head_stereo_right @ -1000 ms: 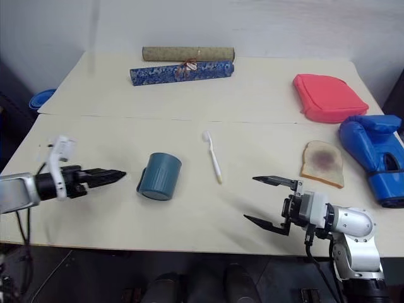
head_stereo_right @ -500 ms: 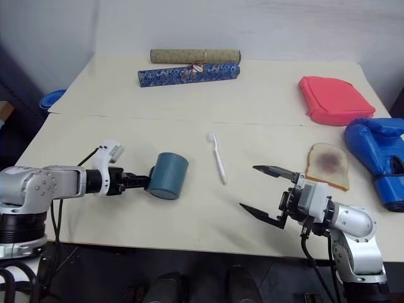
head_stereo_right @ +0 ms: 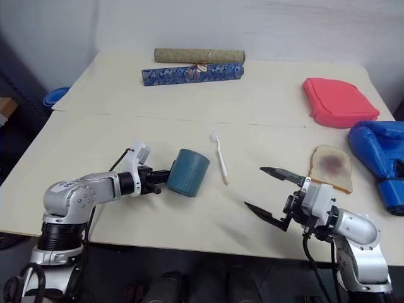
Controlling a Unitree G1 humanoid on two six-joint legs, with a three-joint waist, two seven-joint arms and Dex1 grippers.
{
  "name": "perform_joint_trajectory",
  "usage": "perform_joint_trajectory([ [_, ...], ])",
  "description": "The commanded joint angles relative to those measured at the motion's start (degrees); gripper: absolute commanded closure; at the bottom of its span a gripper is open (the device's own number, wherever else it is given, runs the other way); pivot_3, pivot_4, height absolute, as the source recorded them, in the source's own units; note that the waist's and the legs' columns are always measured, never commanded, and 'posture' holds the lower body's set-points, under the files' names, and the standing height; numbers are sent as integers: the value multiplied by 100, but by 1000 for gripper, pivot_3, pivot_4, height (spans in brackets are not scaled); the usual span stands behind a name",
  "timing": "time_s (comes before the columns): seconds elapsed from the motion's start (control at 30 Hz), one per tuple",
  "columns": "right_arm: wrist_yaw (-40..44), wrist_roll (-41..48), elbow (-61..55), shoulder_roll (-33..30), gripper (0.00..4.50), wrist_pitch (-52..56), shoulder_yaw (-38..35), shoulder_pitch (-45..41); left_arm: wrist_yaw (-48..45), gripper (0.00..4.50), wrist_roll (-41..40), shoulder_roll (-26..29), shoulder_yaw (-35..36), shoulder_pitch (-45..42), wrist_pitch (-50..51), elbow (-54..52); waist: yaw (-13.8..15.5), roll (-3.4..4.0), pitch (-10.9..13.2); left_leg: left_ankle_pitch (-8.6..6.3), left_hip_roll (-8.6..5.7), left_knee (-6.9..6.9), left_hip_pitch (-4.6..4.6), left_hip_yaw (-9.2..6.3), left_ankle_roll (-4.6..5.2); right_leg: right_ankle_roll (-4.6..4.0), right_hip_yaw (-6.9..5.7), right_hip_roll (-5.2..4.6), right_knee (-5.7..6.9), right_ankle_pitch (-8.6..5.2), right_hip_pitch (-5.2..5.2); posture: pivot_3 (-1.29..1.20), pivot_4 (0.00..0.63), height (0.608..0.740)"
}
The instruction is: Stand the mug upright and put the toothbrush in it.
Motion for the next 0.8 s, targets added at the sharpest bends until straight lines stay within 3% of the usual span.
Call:
perform_joint_trajectory([
  [0.03, 40, 99, -91, -51, 0, -190, -225, 109, -430, 4490, 1056, -229, -669, -28, -2413, 126, 5, 0, 0, 0, 0, 0, 0, 3, 0, 0, 0, 0, -2, 0, 0, 0, 150, 740],
  [0.27, -27, 101, -158, -28, 0, -182, -211, 75, -169, 4490, 2789, -718, -1241, -224, -6334, 1813, 0, -3, 2, -1, 6, -2, 6, 23, 1, 3, 13, 9, -4, 1, -2, 0, 150, 740],
  [0.4, -92, 104, -226, -30, 0, -140, -205, 46, -224, 4490, 3122, -732, -1298, -189, -7396, 2408, 4, -4, 2, -3, 8, -2, 6, 31, 5, 4, 17, 8, -1, 2, -6, 0, 150, 740],
  [0.6, -264, 90, -351, -67, 0, -51, -222, 11, -988, 4490, 2896, -422, -1366, 259, -7614, 1957, 0, -3, 2, -3, 12, -6, 8, 31, 6, 3, 18, 5, 2, 2, -7, 0, 150, 740],
  [0.8, -406, 79, -456, -79, 0, 37, -243, 8, -1024, 2959, 2795, -253, -1109, 434, -7088, 1815, 1, -2, 1, -5, 12, -5, 11, 31, 11, 3, 19, 4, 4, 2, -4, 0, 150, 740],
])
